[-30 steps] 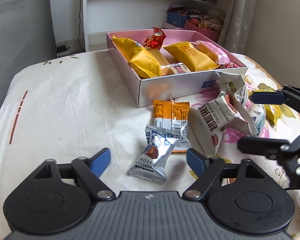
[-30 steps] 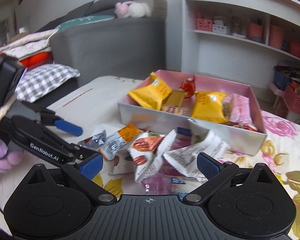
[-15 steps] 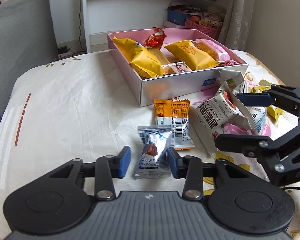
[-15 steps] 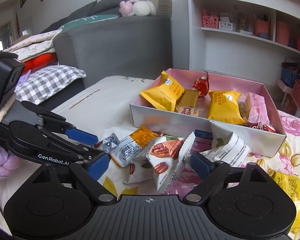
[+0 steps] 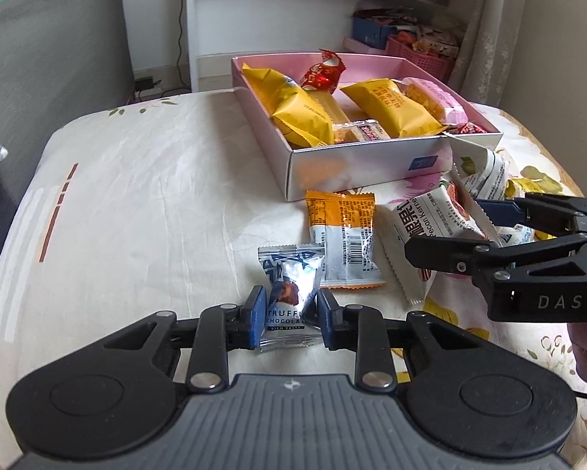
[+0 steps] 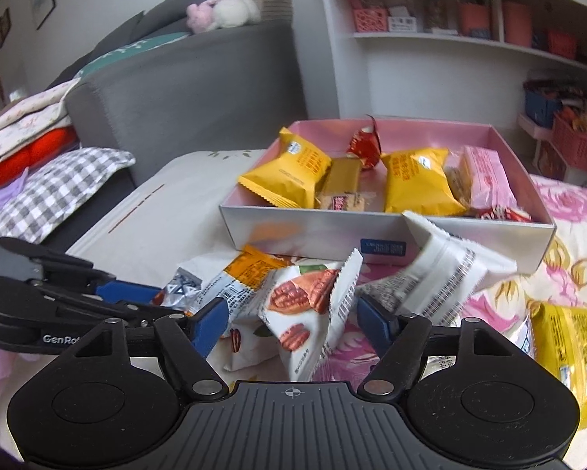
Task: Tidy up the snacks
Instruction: 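Grasp a silver truffle with the left tool while the right tool grasps a white nut pack, then lift the silver truffle and white nut pack toward the pink box with both tools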
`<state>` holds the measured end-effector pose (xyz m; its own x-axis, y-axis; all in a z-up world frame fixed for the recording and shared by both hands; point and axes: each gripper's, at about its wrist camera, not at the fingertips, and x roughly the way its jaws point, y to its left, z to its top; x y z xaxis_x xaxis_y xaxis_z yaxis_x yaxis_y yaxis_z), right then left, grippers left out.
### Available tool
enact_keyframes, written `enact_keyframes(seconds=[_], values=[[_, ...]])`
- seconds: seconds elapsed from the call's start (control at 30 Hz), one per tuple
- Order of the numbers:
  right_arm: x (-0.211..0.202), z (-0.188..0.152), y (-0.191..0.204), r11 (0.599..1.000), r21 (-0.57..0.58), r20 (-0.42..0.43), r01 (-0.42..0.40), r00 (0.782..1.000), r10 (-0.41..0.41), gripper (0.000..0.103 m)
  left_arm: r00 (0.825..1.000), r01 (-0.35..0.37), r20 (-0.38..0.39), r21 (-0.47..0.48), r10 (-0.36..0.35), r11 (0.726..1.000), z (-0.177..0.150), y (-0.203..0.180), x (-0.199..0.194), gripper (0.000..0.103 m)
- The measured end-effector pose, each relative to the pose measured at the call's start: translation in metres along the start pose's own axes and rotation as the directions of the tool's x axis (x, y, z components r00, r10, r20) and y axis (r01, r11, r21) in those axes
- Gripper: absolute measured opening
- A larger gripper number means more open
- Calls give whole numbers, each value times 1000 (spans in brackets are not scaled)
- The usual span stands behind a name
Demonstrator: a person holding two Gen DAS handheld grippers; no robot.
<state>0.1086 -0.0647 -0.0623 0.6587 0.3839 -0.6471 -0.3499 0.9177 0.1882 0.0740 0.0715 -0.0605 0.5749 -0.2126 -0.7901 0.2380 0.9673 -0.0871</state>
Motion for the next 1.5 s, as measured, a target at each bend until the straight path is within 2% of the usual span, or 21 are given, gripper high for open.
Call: enact_keyframes(seconds=[0.4,0.63,0.93,1.2,1.5], values=[[4,-3,-6,992,119,-33,-29,999,33,72,1000,-26,6,-28,27,999,-2,-3,-1,26],[6,-3,-8,986,163,-32,-23,999,28,60,1000,-27,10,-51,27,998,-3,-3,-2,24],[1,-3,-8,983,181,-37,-23,999,31,59,999,-26,19,-65,27,998,-2,-4,-6,19],[-12,2,-14,974,225,-18,-36,999,42,59,999,-19,47,-67,22,998,2,-9,-16,19],[-32,16,-20,962,266,43,-66,997,56,59,996,-10,91,-86,18,996,11,-14,-28,19]])
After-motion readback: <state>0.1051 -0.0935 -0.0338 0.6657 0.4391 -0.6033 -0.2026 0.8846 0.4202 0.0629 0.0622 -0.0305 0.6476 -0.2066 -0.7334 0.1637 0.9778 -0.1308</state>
